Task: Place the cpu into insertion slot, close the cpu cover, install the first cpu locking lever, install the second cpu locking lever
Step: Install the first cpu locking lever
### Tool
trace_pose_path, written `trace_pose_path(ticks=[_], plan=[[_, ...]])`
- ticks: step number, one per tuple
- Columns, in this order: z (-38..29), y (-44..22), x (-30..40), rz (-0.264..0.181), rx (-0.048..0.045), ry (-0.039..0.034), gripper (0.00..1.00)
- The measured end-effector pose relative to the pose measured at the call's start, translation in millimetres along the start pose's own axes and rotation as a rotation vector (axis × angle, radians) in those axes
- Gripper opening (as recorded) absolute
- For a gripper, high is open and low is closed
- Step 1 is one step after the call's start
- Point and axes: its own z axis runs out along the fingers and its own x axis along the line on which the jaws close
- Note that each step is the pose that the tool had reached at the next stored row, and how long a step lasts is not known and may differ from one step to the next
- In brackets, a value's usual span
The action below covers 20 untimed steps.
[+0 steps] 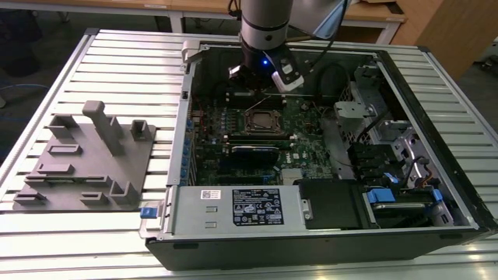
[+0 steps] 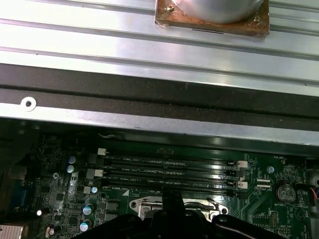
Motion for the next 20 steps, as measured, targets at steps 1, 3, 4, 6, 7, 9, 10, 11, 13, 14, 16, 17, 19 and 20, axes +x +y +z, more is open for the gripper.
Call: trace_pose_path(ticks=[1, 3, 4, 6, 7, 9, 10, 11, 13, 14, 16, 17, 19, 20], plan=[[0.2, -0.1, 0.0, 0.0, 0.0002, 0.0002, 0.1], [0.7, -0.2, 0.1, 0.0, 0.0003, 0.0002, 0.1], [0.8, -0.2, 0.1, 0.0, 0.0005, 0.0003, 0.1], [0.9, -0.2, 0.1, 0.0, 0.0005, 0.0004, 0.1], [1.0, -0.2, 0.1, 0.0, 0.0004, 0.0003, 0.1], [1.2, -0.3, 0.1, 0.0, 0.0003, 0.0002, 0.1], [1.5, -0.3, 0.1, 0.0, 0.0, 0.0, 0.1], [1.9, -0.4, 0.0, 0.0, -0.0002, -0.0001, 0.1], [2.9, -0.6, 0.0, 0.0, -0.0001, 0.0001, 0.1], [3.6, -0.8, 0.1, 0.0, -0.0002, 0.0001, 0.1], [5.3, -1.2, 0.2, 0.0, -0.0017, -0.0002, 0.1], [5.8, -1.3, 0.2, 0.0, -0.0043, -0.0006, 0.1], [6.5, -1.4, 0.3, 0.0, -0.0075, -0.0013, 0.1], [6.6, -1.4, 0.3, 0.0, -0.0076, -0.0012, 0.1]])
